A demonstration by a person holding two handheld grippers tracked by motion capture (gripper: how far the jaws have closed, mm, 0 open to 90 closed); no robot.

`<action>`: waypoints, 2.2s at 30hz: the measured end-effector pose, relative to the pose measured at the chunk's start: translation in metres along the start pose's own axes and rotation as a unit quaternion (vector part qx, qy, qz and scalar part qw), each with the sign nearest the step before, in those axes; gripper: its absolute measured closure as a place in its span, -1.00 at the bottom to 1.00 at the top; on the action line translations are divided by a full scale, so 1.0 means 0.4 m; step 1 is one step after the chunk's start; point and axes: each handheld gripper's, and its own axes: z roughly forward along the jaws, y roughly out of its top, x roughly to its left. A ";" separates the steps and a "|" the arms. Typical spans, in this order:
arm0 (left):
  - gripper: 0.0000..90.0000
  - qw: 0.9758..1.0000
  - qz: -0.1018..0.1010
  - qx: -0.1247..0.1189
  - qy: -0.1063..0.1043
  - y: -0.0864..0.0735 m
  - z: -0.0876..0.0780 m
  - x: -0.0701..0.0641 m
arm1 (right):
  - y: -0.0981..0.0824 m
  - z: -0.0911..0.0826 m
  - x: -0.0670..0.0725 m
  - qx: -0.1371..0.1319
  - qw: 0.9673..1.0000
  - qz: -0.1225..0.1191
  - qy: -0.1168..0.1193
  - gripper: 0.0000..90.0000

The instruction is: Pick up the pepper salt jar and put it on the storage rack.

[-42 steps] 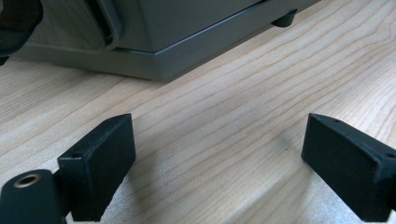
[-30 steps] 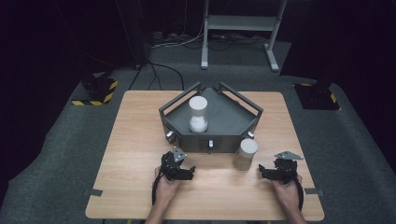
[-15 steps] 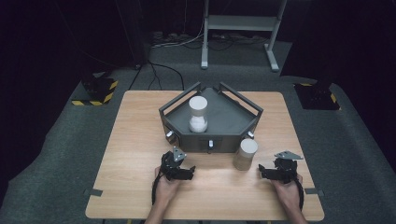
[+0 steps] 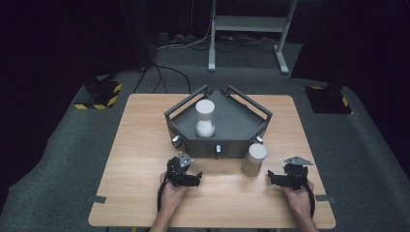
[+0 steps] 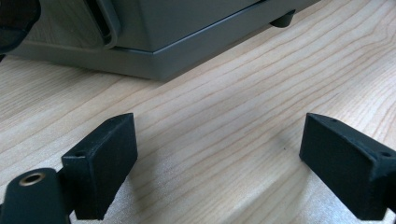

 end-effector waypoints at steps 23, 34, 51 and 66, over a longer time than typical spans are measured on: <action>-0.75 1.000 0.000 0.000 -0.001 0.000 0.000 0.000 | -0.005 -0.004 0.005 -0.002 1.000 0.000 0.000 -0.88; -0.74 1.000 -0.001 -0.001 -0.001 -0.001 0.001 0.001 | -0.018 -0.013 0.011 -0.011 1.000 -0.011 0.013 -0.88; -0.74 1.000 0.000 -0.001 -0.001 0.000 0.001 0.001 | -0.043 -0.032 0.026 -0.032 0.998 -0.013 0.054 -0.87; -0.73 1.000 0.000 -0.001 -0.001 0.000 0.001 0.001 | -0.027 -0.047 0.038 -0.067 0.992 -0.020 0.106 -0.84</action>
